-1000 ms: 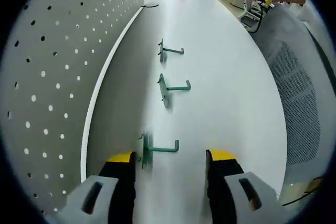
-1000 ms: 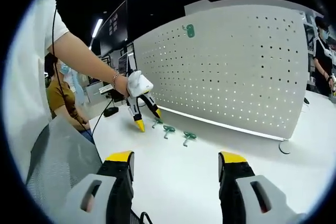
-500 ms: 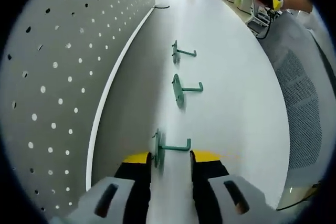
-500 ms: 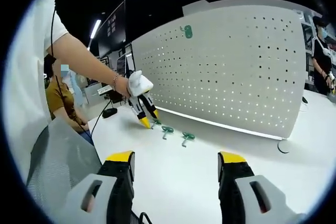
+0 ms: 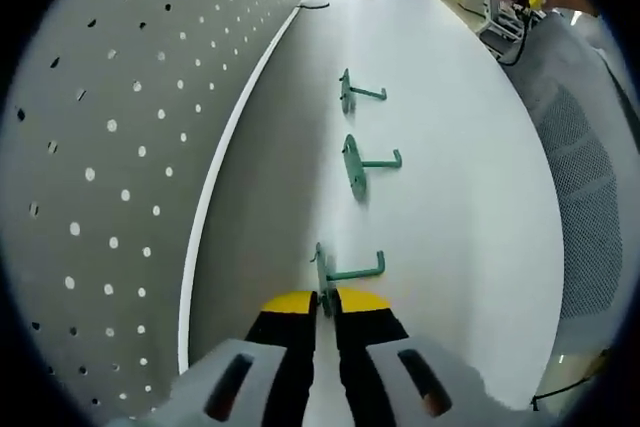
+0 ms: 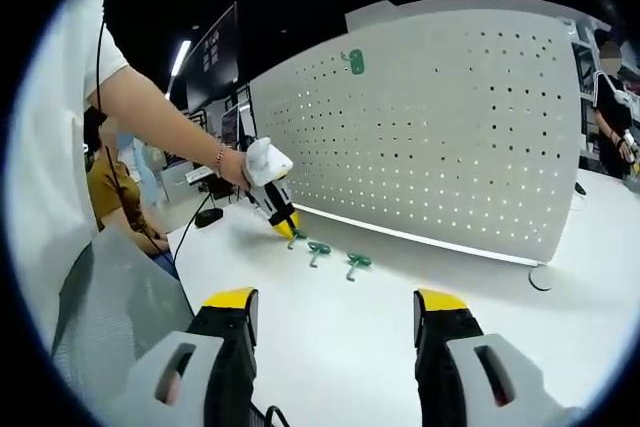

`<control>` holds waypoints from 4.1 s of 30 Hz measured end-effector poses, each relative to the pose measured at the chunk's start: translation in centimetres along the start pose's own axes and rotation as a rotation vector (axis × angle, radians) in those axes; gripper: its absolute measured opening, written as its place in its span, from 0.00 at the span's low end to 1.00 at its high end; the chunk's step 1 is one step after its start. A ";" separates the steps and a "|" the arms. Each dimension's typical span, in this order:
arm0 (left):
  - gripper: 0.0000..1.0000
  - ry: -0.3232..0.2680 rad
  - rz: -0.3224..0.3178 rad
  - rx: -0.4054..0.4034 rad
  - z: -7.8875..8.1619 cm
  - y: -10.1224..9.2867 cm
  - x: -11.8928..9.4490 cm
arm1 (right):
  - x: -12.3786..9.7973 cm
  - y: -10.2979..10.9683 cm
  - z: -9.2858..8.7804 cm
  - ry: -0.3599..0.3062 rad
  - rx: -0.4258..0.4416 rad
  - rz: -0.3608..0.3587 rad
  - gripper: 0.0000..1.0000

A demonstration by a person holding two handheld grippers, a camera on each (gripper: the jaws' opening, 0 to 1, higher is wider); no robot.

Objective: Insert the hook assembly into the mounting plate slot until the hook locks in place.

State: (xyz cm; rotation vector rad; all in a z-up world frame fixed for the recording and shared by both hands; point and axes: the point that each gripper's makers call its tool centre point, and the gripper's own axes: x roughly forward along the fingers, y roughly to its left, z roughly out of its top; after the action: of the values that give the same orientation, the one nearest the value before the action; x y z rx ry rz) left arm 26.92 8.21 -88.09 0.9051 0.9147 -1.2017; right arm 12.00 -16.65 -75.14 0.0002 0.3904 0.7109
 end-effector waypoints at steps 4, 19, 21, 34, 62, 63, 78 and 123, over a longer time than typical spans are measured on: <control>0.05 0.010 0.008 0.006 0.0 0.1 -0.1 | 0.0 0.1 0.2 -0.003 0.000 0.001 0.61; 0.04 0.000 0.009 -0.012 0.0 0.1 -0.1 | 0.0 -0.2 0.2 -0.007 0.006 -0.004 0.60; 0.03 -0.040 0.025 0.000 0.4 0.2 -0.3 | 0.0 -0.3 0.3 -0.012 0.010 -0.006 0.60; 0.03 -0.265 0.129 -0.095 2.7 1.7 -3.8 | 0.1 -0.4 0.7 -0.034 0.019 -0.011 0.60; 0.03 -0.588 0.280 -0.165 8.4 0.3 -11.3 | 0.0 -0.1 2.0 -0.087 0.019 -0.008 0.61; 0.03 -0.598 0.286 -0.167 8.6 0.2 -11.6 | 0.0 -0.1 2.1 -0.089 0.019 -0.008 0.61; 0.03 -0.741 0.344 -0.234 9.9 -2.4 -14.5 | 0.0 0.2 2.9 -0.116 0.017 -0.001 0.61; 0.03 -0.985 0.489 -0.493 9.8 -5.7 -18.9 | -0.8 1.8 6.6 -0.283 0.026 0.036 0.58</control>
State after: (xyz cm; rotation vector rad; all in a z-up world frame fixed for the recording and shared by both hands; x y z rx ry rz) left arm 19.85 5.04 -67.46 0.0562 0.1347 -0.7755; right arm 12.62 -14.93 -68.47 0.1313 0.1283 0.7301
